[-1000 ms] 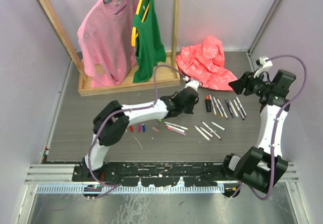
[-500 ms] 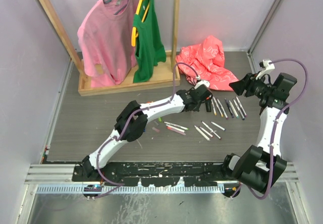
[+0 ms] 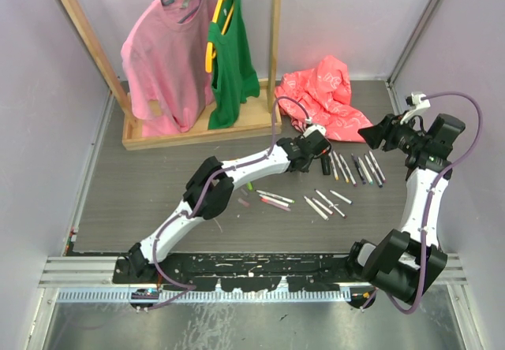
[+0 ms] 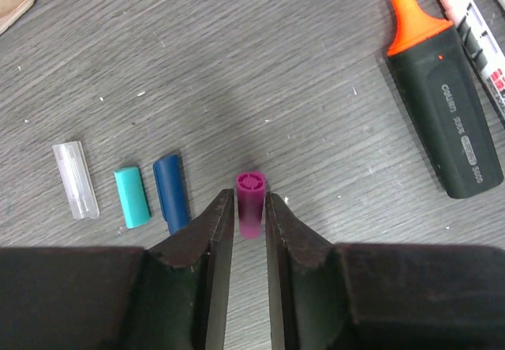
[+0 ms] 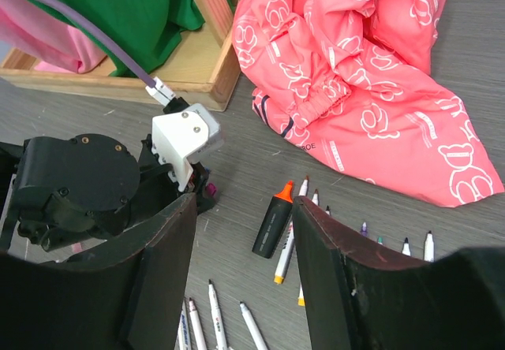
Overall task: Open the pen caps
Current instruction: Place the pen cap at the center of the board.
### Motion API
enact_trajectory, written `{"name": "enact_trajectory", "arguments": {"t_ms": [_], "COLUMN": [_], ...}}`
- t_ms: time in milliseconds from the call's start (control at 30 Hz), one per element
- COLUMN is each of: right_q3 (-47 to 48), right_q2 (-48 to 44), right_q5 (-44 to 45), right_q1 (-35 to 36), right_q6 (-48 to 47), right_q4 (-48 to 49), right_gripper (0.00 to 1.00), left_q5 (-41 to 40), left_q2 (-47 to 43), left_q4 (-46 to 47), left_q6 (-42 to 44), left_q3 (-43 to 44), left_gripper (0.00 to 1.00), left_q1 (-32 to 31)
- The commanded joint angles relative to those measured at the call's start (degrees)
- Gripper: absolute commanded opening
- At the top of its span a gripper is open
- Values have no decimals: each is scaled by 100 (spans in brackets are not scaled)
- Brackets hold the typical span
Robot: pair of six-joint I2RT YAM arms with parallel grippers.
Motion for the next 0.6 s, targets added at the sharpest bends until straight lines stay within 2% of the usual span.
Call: {"name": "enact_trajectory", "arguments": {"t_ms": [0, 200, 333, 433, 567], "right_q3": [-41, -46, -50, -14, 157], "right_q2": [-240, -306, -428, -568, -812], "right_q5": [-79, -58, -4, 79, 314], "right_q1": [-9, -13, -18, -45, -69], "right_q6": [20, 7, -45, -283, -769], "right_q4": [280, 270, 263, 113, -341], "right_gripper": [57, 58, 58, 60, 66], "left_q5": [7, 102, 497, 1126, 1946], "left_q2": [2, -119, -666, -1643, -3190], "left_q4": [-2, -21, 111, 816, 2224], "left_q6": [91, 144, 183, 277, 319], "left_q3": [285, 293, 5, -877, -2778], "left_gripper": [28, 35, 36, 40, 50], "left_q1": [63, 86, 80, 62, 30]}}
